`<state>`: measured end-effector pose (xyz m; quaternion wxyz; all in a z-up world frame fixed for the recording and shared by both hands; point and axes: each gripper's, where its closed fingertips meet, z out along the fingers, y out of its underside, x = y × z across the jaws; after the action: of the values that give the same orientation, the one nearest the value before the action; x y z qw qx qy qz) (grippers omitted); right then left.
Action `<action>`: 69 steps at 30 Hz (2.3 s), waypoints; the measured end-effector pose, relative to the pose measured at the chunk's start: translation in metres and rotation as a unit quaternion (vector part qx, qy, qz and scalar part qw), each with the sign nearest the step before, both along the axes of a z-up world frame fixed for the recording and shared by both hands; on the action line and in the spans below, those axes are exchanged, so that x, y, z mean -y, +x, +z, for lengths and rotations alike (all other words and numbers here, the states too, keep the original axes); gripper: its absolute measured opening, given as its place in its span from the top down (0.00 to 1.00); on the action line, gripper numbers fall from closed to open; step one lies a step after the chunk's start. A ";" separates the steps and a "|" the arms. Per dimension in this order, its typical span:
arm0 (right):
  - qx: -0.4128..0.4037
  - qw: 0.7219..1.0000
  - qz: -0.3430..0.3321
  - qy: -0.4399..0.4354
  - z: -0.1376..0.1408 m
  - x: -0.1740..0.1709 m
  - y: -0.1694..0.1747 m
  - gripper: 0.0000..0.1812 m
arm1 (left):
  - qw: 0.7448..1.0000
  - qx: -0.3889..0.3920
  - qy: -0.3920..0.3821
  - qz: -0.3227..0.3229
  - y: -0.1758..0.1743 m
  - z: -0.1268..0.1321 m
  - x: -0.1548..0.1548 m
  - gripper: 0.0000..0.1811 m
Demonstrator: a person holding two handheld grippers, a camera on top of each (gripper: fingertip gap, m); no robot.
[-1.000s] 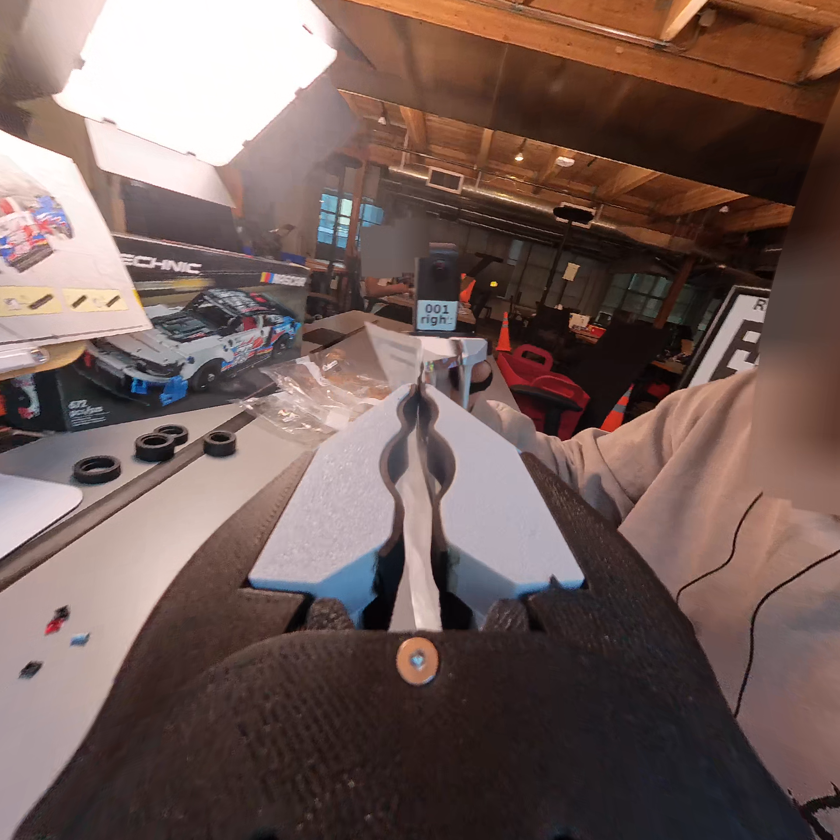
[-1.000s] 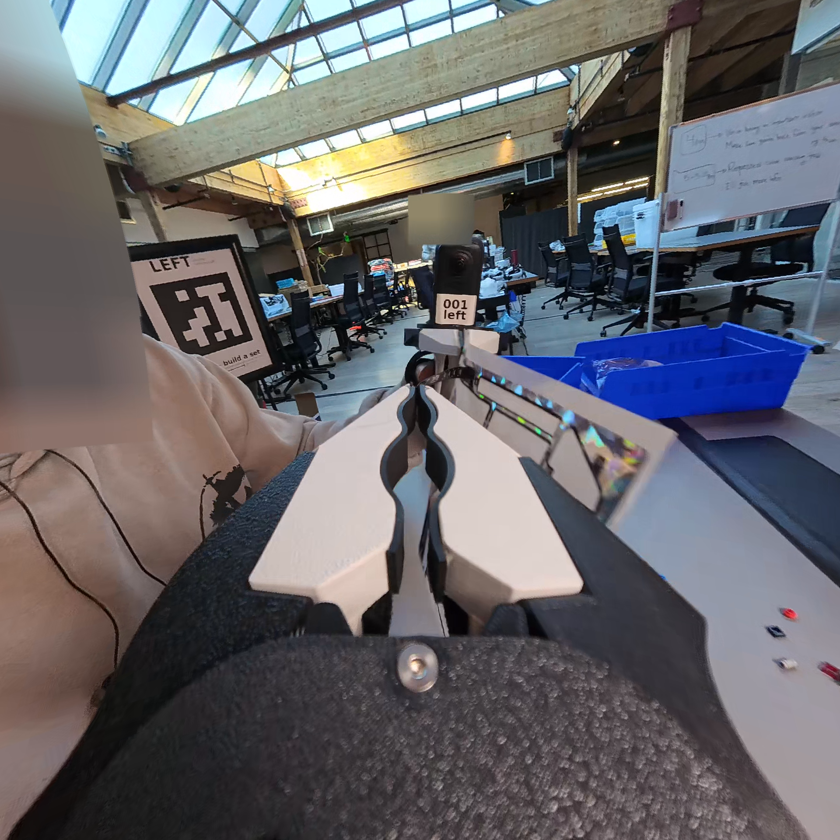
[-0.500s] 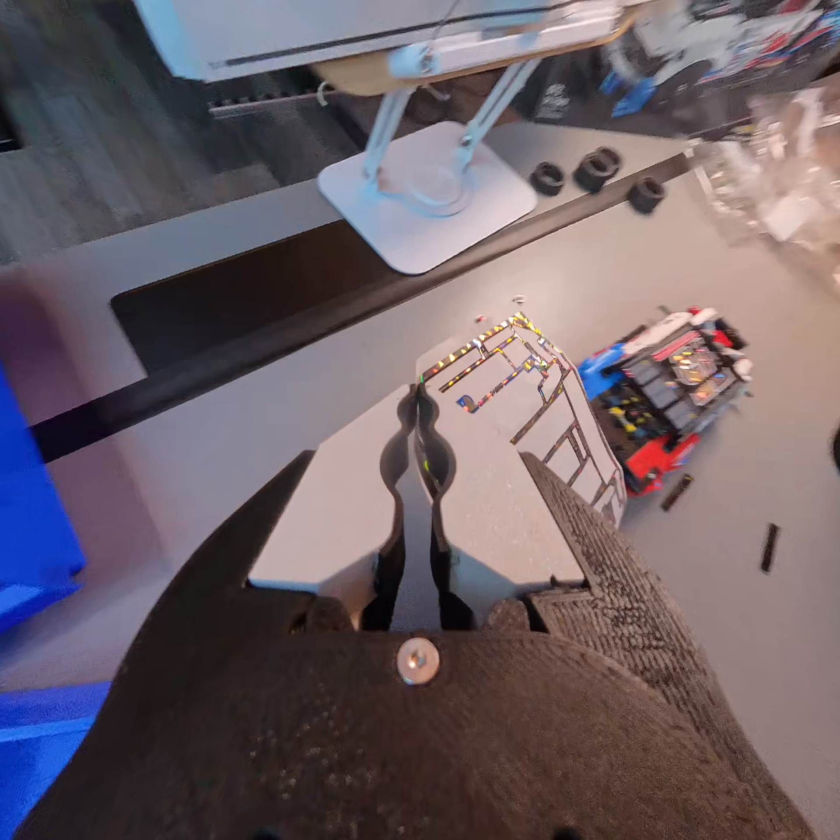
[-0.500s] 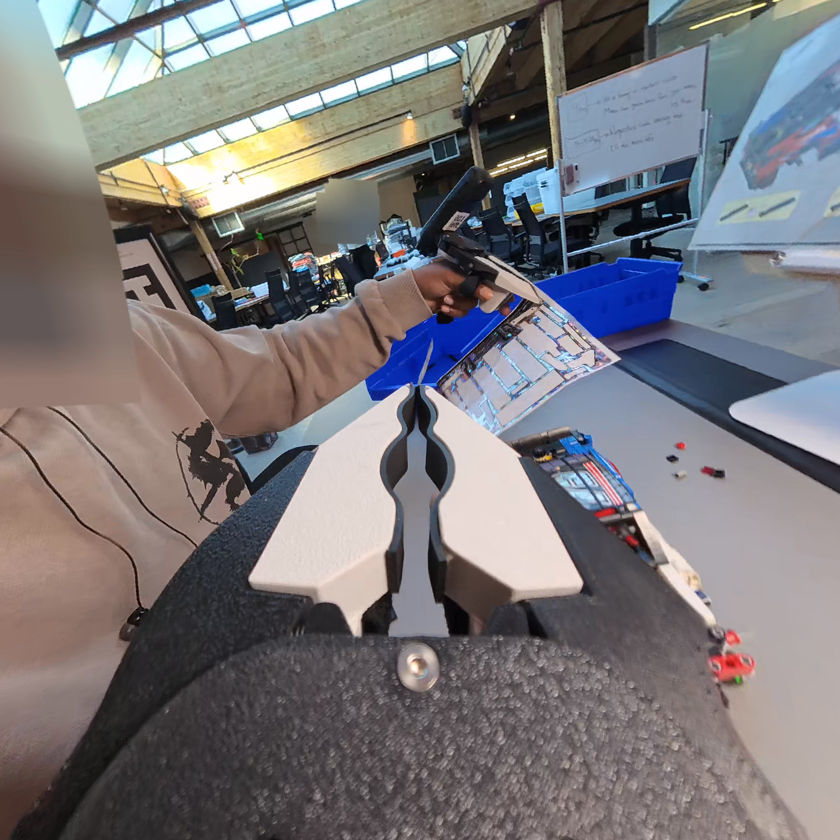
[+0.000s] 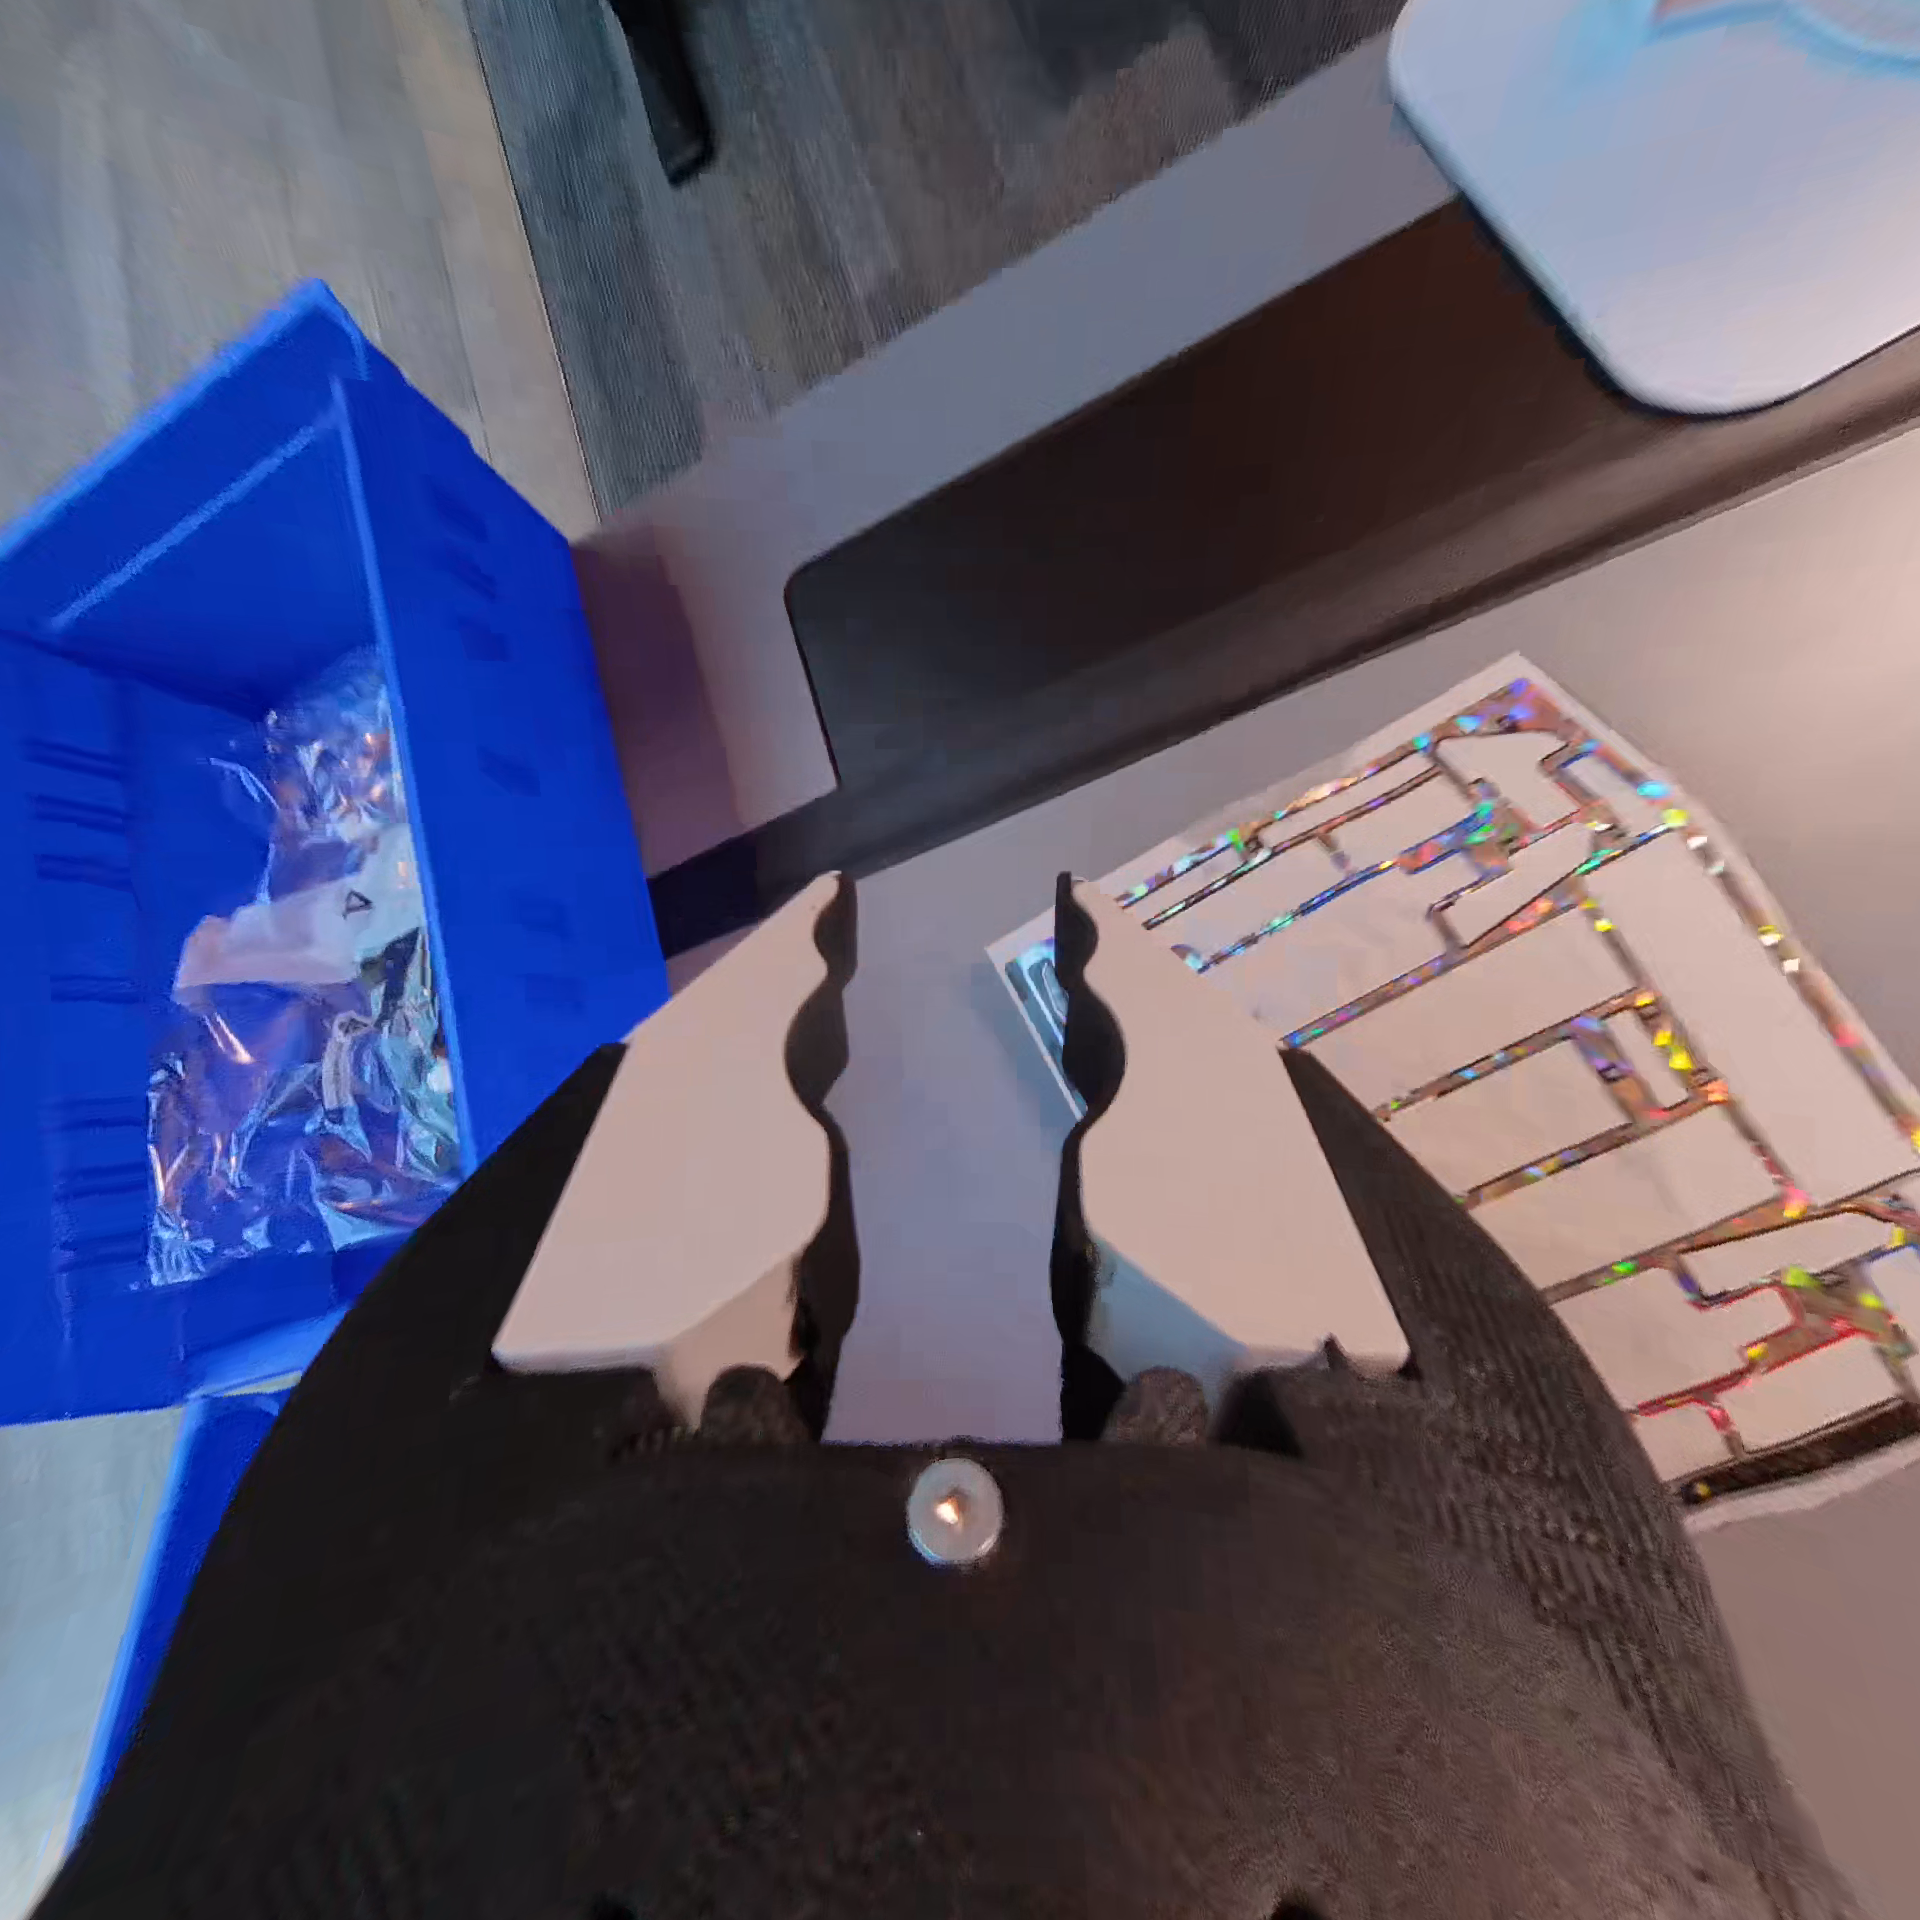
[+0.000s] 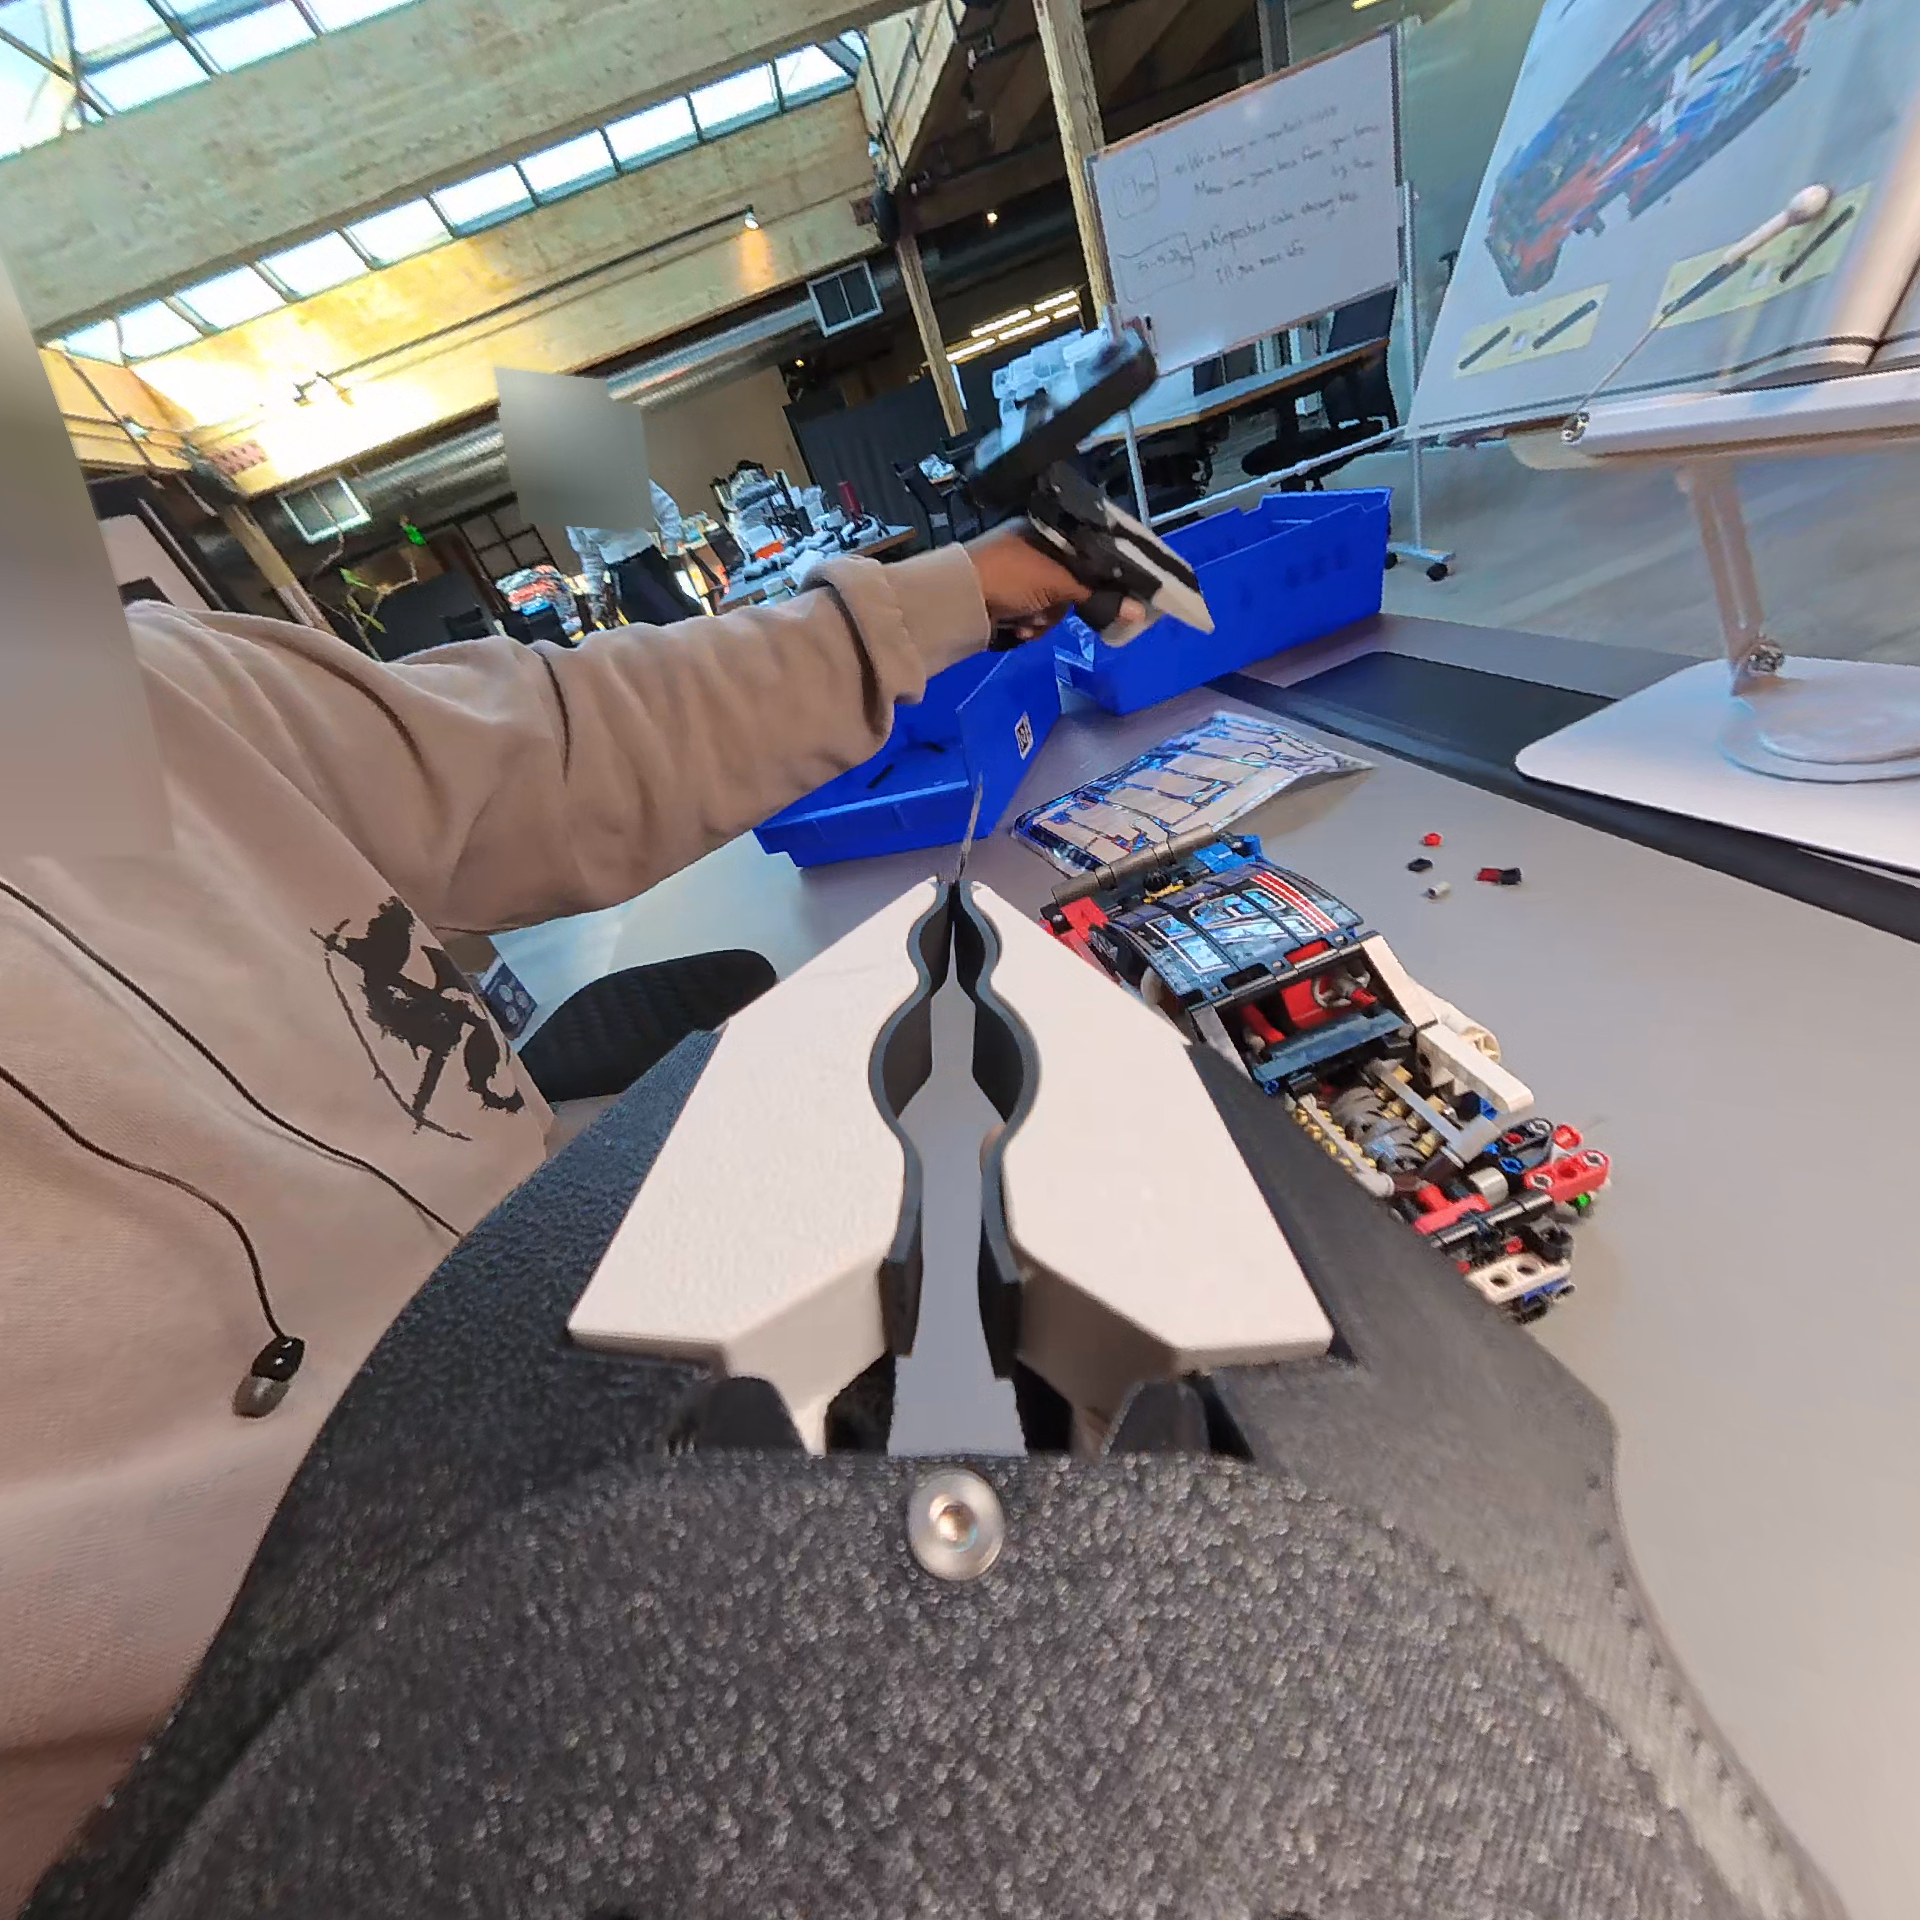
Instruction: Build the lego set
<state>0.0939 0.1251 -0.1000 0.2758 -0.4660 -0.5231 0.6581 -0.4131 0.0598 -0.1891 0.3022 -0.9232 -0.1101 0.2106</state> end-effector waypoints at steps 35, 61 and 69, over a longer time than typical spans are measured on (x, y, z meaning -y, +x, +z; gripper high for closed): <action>-0.004 0.925 -0.240 0.295 -0.053 0.042 -0.088 1.00 | 0.681 0.519 0.484 -0.179 0.384 0.028 0.009 0.88; -0.038 0.793 -0.301 0.528 -0.064 0.042 -0.086 1.00 | 0.641 0.598 0.461 -0.135 0.397 0.024 -0.015 0.91; -0.047 0.718 -0.290 0.630 -0.071 0.059 -0.093 1.00 | 0.635 0.616 0.449 -0.129 0.400 0.019 -0.016 0.92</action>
<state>0.0009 0.0662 -0.1706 0.7076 -0.2818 -0.6425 0.0848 -0.0136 0.0753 -0.1701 0.5654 -0.5943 -0.2313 -0.5232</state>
